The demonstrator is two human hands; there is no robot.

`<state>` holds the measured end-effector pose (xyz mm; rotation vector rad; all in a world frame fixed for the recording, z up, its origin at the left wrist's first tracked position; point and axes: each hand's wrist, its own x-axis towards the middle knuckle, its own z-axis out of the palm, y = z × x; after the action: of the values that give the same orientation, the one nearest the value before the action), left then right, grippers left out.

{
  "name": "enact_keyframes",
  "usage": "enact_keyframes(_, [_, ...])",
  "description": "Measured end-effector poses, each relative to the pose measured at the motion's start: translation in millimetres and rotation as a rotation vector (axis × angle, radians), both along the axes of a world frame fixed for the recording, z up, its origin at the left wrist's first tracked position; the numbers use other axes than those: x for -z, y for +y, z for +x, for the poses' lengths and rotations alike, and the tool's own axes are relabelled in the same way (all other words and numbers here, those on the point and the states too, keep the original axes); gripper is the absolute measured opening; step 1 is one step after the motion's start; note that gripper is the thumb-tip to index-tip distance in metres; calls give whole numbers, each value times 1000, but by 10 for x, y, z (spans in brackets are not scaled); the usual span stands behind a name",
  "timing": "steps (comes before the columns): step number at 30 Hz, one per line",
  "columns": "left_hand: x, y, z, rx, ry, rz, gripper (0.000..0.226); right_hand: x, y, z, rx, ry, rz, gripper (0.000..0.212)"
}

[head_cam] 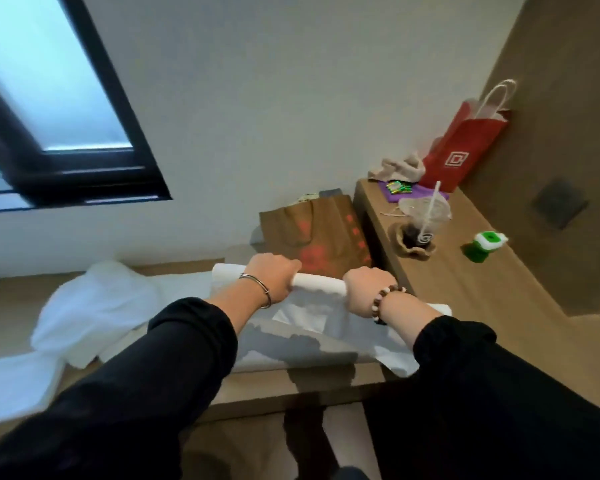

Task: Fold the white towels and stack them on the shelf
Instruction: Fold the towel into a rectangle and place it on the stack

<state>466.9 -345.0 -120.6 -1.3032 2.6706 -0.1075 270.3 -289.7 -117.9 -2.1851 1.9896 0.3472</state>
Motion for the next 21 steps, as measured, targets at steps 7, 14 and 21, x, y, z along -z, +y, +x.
enact_keyframes(7, [-159, -450, 1108, -35, -89, -31, 16, 82, -861, 1433, -295, -178, 71, 25])
enact_keyframes(14, [-188, -1117, 2073, -269, -205, -109, 49, 241, -1778, 2563, -269, -380, 178, 29])
enact_keyframes(21, [-73, -1060, 2919, -791, 438, 290, 75, 421, -2269, 3439, 254, -778, 270, 23])
